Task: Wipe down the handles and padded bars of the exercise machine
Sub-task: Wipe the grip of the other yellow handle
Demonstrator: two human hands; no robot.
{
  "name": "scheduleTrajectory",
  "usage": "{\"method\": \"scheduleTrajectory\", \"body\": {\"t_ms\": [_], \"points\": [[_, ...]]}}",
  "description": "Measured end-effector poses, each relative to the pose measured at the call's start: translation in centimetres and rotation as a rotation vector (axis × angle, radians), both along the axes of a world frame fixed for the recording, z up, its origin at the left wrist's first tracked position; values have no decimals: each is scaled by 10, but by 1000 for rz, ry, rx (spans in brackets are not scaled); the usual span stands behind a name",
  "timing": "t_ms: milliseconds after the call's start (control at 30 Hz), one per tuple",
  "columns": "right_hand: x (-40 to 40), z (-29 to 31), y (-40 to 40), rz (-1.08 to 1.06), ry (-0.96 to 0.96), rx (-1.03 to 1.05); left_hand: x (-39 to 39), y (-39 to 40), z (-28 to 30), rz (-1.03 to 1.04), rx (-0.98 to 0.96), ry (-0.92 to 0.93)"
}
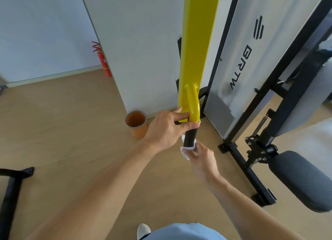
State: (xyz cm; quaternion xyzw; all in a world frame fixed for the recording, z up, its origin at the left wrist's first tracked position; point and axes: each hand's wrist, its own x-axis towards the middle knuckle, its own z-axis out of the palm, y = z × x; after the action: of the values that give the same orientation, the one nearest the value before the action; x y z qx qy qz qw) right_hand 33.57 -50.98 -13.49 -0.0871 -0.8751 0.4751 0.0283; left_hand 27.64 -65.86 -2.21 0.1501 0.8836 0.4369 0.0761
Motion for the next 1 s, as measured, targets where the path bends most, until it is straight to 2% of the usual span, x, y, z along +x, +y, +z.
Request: {"method": "scheduleTrajectory", "body": {"t_ms": [67,200,267,333,400,467,567,700,767,833,900,1000], "points": [[2,0,1,-26,-4,-41,1,0,1,-6,0,4],[1,43,-8,-98,278,-206,1,-2,-1,-31,-4,31],[-1,45,-8,-123,336,-183,1,-2,-1,-35,-3,32],[-3,28,-7,-62,208,-109,1,-2,1,-20,-3,18],[-2,-3,0,14,-8,10,1,-1,3,3,-21,11],[0,-20,4,21,-104,64,2,-1,3,6,-26,8],[-2,4,2,-11,36,-3,2,-2,1,-6,14,-1],[-7,43,-7,-124,303,-219,1,-2,-1,-14,18,34],[-9,34,-7,-107,266,-151,1,-2,-2,-32,47,38],[-9,5,-2,-53,96,-26,0,-2,-2,-39,57,39],[-3,-16,1,-34,-38,3,0,-1,-2,-33,47,57],[-2,-4,-1,-39,29,-38,-1,-1,-4,-38,63,71]]}}
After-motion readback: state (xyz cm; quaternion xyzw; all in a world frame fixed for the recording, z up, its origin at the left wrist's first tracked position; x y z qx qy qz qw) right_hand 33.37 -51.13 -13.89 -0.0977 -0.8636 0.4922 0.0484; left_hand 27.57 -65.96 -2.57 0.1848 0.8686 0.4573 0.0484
